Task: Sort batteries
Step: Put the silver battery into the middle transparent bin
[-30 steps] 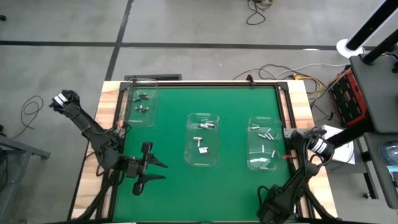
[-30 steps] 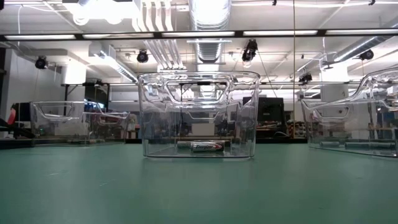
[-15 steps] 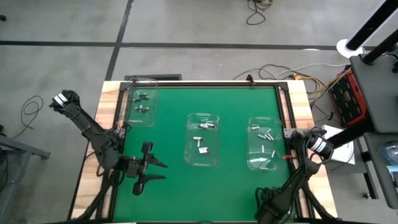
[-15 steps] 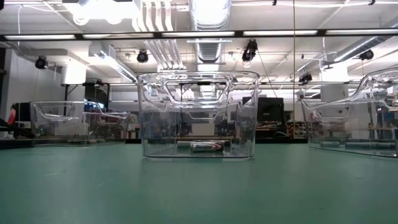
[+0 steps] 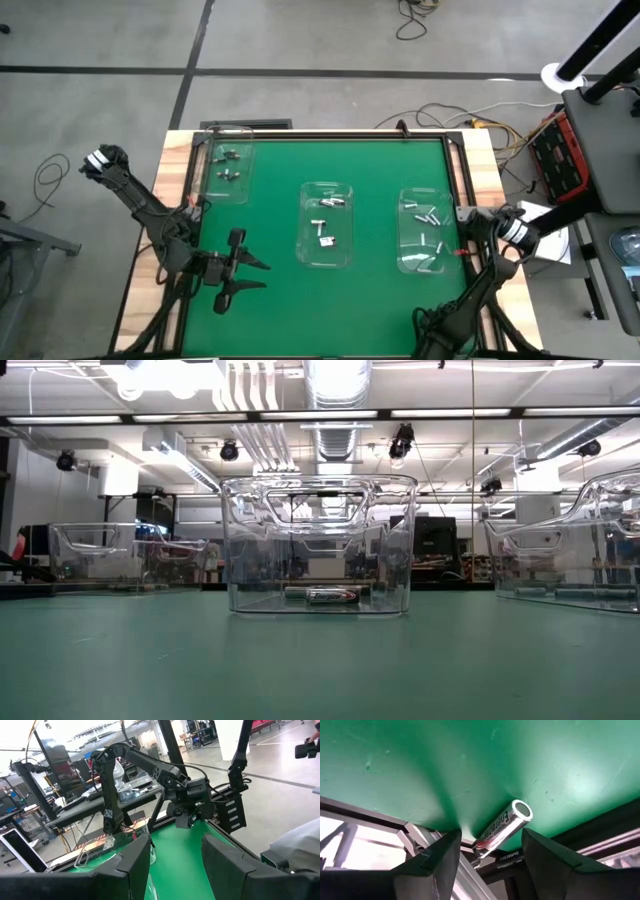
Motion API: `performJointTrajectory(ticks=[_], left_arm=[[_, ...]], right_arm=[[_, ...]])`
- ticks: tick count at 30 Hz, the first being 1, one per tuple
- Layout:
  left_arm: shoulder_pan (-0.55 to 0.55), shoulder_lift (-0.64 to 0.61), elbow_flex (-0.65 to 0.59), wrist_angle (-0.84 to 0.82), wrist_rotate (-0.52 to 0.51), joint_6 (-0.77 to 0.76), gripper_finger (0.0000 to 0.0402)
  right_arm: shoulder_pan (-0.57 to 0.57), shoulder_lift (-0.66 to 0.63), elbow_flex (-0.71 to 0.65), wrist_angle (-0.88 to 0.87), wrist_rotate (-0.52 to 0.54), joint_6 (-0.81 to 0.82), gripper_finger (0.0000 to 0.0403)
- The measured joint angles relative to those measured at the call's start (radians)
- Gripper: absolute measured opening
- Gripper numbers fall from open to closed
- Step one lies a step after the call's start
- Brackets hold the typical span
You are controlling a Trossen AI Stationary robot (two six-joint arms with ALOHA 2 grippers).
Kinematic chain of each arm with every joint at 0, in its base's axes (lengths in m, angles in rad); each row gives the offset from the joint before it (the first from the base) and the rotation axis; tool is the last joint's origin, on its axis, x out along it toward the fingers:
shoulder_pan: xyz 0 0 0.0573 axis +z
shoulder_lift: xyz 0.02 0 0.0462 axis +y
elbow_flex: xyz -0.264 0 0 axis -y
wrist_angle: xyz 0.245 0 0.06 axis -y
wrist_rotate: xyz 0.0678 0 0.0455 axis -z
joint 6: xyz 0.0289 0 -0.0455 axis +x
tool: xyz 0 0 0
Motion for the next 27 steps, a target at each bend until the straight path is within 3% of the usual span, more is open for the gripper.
performJointTrajectory(ticks=[5,9,14,21,27], left_arm=[[0.000,0.000,0.000,-0.003,0.000,-0.001,0.0156],[0.000,0.000,0.000,-0.008,0.003,-0.004,0.0156],[0.000,0.000,-0.032,-0.006,0.088,-0.044,0.0156],[0.000,0.000,-0.202,0.279,0.087,-0.055,0.0156],[0.000,0.000,-0.317,0.477,0.082,-0.057,0.0156]], right_arm=[[-0.011,-0.001,-0.006,0.003,0.011,-0.046,0.0169],[-0.010,-0.007,-0.004,0.006,0.080,-0.048,0.0110],[-0.009,-0.010,-0.004,-0.003,0.162,-0.046,0.0037],[-0.006,-0.019,0.068,-0.085,0.273,-0.082,0.0036],[-0.029,-0.037,0.225,-0.152,0.574,-0.142,0.0036]])
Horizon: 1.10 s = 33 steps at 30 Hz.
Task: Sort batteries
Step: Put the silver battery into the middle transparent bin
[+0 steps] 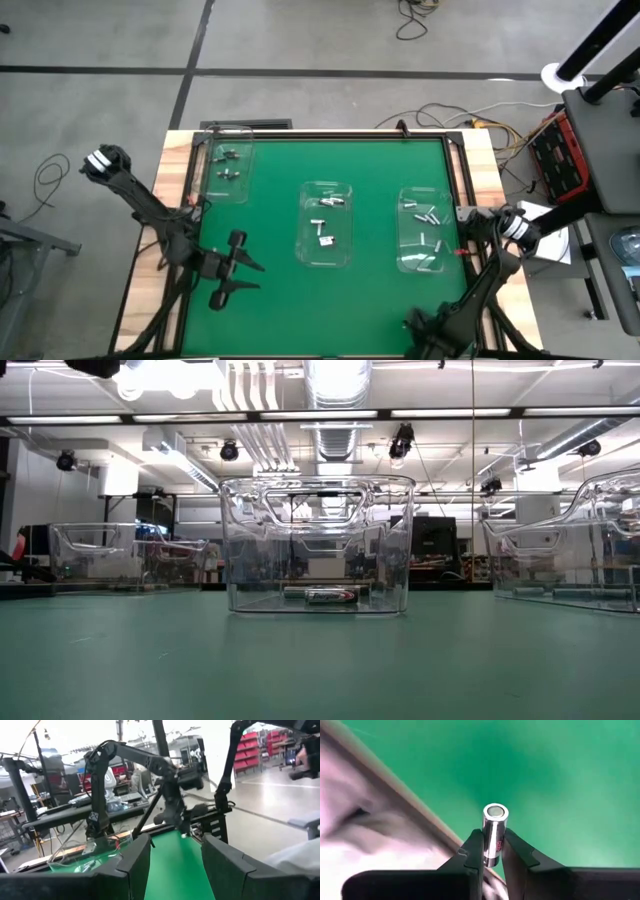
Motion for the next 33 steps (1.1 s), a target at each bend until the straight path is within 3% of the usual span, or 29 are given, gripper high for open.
performJointTrajectory(ticks=[6,14,19,23,33], left_arm=[[0.002,0.000,-0.033,0.046,-0.004,-0.018,0.0156],[0.002,0.012,-0.050,-0.002,-0.104,-0.100,0.0156],[0.002,0.040,-0.051,-0.113,-0.156,-0.256,0.0156],[0.002,0.086,-0.052,-0.212,-0.163,-0.401,0.0156],[0.003,0.251,-0.052,-0.257,-0.338,-0.626,0.0156]], right_arm=[[-0.127,0.000,0.162,0.007,0.304,-0.363,0.0036],[-0.381,0.000,0.356,0.034,0.470,-1.011,0.0037],[-0.556,0.004,0.414,0.049,0.471,-1.315,0.0037],[-0.689,0.008,0.409,0.106,0.394,-1.490,0.0037],[-0.835,0.075,0.341,0.128,0.300,-1.680,0.0038]])
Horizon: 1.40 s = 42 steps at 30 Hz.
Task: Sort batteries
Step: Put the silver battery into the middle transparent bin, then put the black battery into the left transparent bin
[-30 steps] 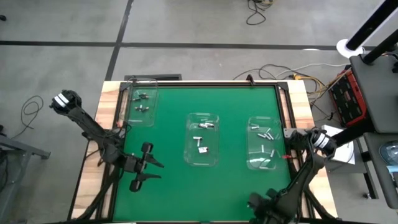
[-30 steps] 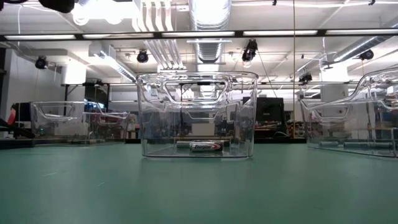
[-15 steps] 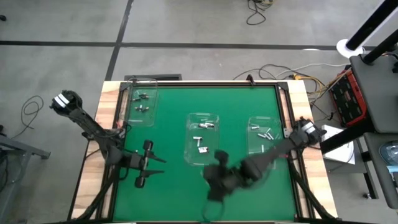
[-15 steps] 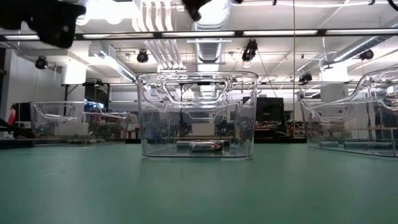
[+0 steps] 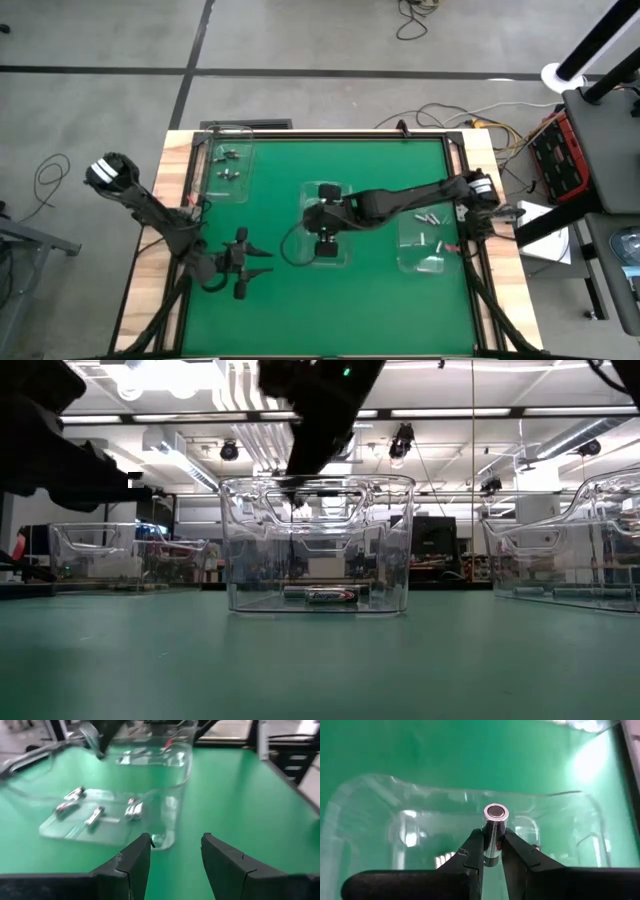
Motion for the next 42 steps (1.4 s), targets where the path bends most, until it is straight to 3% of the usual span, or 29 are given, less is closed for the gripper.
performJointTrajectory(ticks=[8,13,28,37,42], left_arm=[[-0.003,0.106,0.000,0.026,-0.057,-0.152,0.0156],[-0.003,0.167,0.000,0.091,-0.060,-0.158,0.0156],[-0.005,0.187,0.000,0.132,-0.052,-0.131,0.0156],[-0.005,0.181,0.000,0.244,-0.084,-0.018,0.0156],[-0.016,0.197,0.000,0.301,-0.084,0.026,0.0156]], right_arm=[[-0.036,0.200,0.158,-0.205,-0.024,-0.083,0.0038],[-0.070,0.283,0.236,-0.269,-0.062,-0.122,0.0038],[-0.102,0.382,0.246,-0.320,-0.103,-0.083,0.0045],[-0.085,0.333,0.245,-0.329,-0.093,-0.074,0.0152],[-0.007,0.155,0.245,-0.420,0.018,0.026,0.0209]])
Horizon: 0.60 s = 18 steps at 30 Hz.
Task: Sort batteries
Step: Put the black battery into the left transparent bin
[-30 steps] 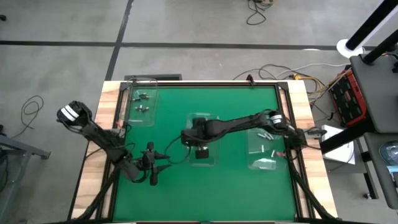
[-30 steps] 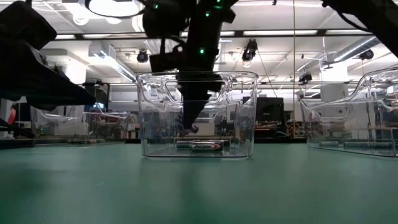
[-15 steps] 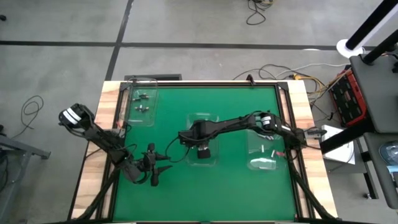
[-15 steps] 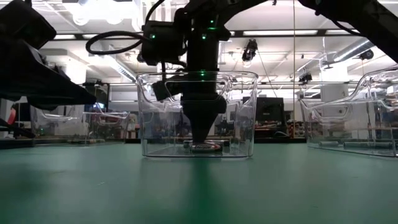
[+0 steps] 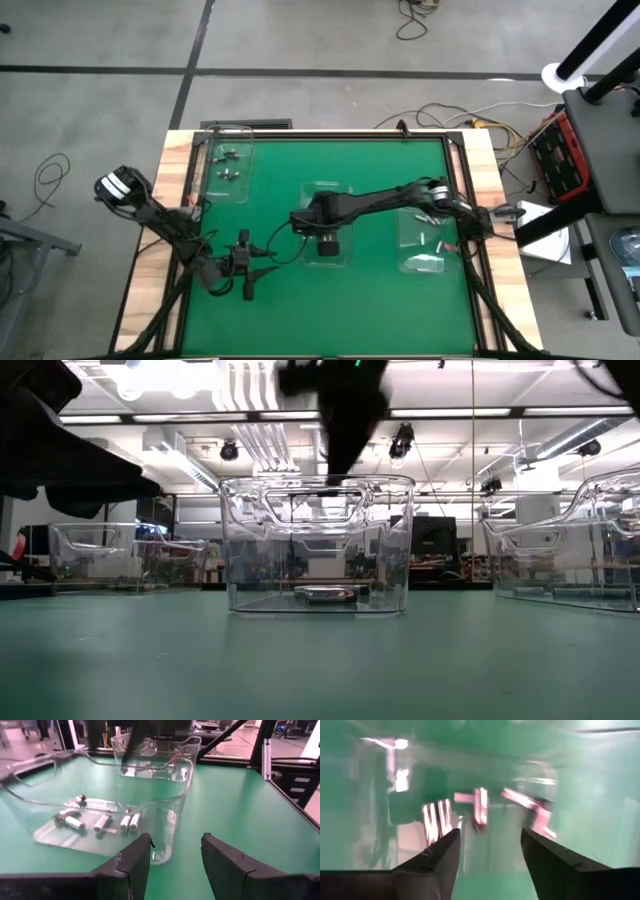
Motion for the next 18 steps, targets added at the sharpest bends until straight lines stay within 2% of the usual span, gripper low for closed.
performJointTrajectory(ticks=[3,8,14,18], left_arm=[[-0.017,0.025,0.000,0.008,0.000,-0.052,0.0156],[-0.032,0.131,0.028,0.101,-0.029,-0.058,0.0156],[-0.031,0.291,0.121,0.111,-0.037,-0.027,0.0156],[-0.031,0.318,0.153,0.115,-0.036,0.021,0.0156]], right_arm=[[0.078,-0.121,0.001,-0.104,0.044,0.197,0.0229],[0.247,-0.279,0.001,-0.270,-0.038,0.760,0.0250],[0.443,-0.299,-0.002,-0.402,-0.214,1.327,0.0254],[0.534,-0.274,-0.032,-0.409,-0.357,1.562,0.0246]])
